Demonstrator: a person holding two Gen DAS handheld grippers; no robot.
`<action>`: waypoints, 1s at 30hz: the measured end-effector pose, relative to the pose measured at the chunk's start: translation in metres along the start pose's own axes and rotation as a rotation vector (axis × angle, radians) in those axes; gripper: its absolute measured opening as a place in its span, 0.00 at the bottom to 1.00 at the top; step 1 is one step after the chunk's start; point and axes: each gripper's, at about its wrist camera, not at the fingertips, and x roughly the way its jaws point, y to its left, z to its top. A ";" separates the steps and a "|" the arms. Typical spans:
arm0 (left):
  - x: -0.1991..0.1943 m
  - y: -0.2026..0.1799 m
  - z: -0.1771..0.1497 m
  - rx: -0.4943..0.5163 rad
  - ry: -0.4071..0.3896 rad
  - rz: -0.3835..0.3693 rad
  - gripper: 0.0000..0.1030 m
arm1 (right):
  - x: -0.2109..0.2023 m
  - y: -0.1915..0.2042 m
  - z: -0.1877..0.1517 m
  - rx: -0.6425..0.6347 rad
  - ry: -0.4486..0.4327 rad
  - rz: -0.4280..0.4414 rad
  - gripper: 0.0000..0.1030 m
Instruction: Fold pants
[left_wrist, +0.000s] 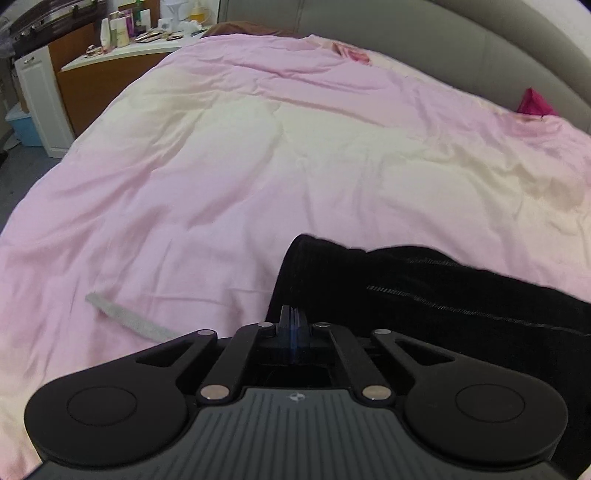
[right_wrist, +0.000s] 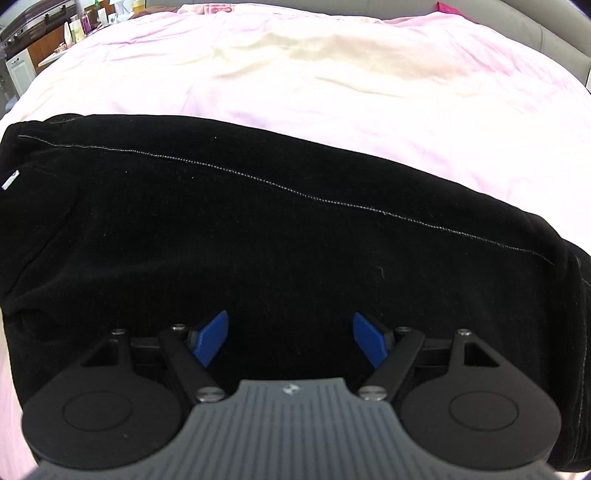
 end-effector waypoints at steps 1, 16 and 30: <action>-0.002 0.005 0.005 -0.017 -0.014 -0.025 0.02 | 0.001 0.001 0.001 0.001 0.004 -0.004 0.70; 0.004 0.014 0.000 -0.084 -0.127 -0.165 0.07 | 0.017 0.023 0.005 -0.063 0.011 -0.030 0.70; 0.088 -0.036 0.023 0.266 -0.054 0.194 0.04 | 0.005 0.015 -0.013 -0.049 0.007 -0.069 0.70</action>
